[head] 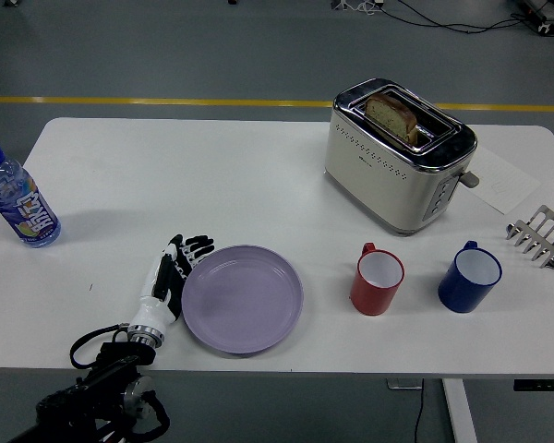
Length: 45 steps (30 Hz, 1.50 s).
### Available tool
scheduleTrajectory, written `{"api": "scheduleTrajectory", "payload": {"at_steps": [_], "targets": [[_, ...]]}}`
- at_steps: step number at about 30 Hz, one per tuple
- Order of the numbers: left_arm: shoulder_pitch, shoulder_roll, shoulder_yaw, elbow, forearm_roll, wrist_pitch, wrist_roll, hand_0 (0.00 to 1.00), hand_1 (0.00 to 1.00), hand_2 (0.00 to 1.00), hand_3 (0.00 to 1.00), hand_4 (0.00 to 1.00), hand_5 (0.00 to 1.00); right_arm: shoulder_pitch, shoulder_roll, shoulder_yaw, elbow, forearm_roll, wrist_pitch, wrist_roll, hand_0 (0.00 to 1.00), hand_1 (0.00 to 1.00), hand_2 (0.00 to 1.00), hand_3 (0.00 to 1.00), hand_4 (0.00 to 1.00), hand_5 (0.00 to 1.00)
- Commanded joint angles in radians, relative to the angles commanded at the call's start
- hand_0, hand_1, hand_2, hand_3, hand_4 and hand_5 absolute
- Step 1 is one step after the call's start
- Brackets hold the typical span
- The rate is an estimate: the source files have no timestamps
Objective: Push plate across desktop
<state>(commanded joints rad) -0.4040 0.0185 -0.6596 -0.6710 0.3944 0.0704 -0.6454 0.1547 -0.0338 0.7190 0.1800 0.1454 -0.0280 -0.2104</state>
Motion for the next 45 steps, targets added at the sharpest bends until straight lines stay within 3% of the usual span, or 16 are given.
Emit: {"api": "scheduleTrajectory", "payload": {"at_steps": [16, 31, 36, 39, 41, 45], "targets": [[-0.009, -0.006, 0.006, -0.004, 0.007, 0.006, 0.0, 0.684, 0.703, 0.653, 0.557, 0.366, 0.998, -0.002, 0.002, -0.004, 0.001, -0.001, 0.003, -0.004, 0.686, 0.677, 0.743, 0.649, 0.451, 0.339], [-0.033, 0.015, -0.083, -0.006, 0.051, 0.014, 0.0, 0.686, 0.703, 0.653, 0.556, 0.365, 0.998, 0.002, 0.002, -0.009, 0.002, 0.002, 0.003, -0.005, 0.683, 0.674, 0.742, 0.647, 0.45, 0.333], [-0.037, 0.041, -0.141, -0.046, 0.103, 0.026, 0.0, 0.68, 0.696, 0.65, 0.555, 0.365, 0.998, 0.004, -0.003, -0.02, 0.0, 0.017, 0.006, 0.0, 0.683, 0.674, 0.741, 0.647, 0.45, 0.332], [-0.025, 0.077, -0.188, -0.097, 0.151, 0.034, 0.0, 0.68, 0.696, 0.65, 0.555, 0.365, 0.998, 0.007, -0.007, -0.013, 0.0, 0.013, 0.006, 0.003, 0.683, 0.674, 0.741, 0.647, 0.45, 0.332], [-0.022, 0.087, -0.199, -0.111, 0.165, 0.036, 0.0, 0.674, 0.681, 0.639, 0.555, 0.371, 0.998, 0.007, -0.008, -0.01, 0.0, 0.01, 0.006, 0.003, 0.683, 0.674, 0.738, 0.648, 0.451, 0.331], [0.022, 0.156, -0.29, -0.202, 0.227, 0.041, 0.0, 0.674, 0.681, 0.639, 0.555, 0.371, 0.998, 0.007, -0.014, 0.011, 0.0, -0.004, 0.003, 0.008, 0.683, 0.674, 0.738, 0.648, 0.451, 0.331]]}}
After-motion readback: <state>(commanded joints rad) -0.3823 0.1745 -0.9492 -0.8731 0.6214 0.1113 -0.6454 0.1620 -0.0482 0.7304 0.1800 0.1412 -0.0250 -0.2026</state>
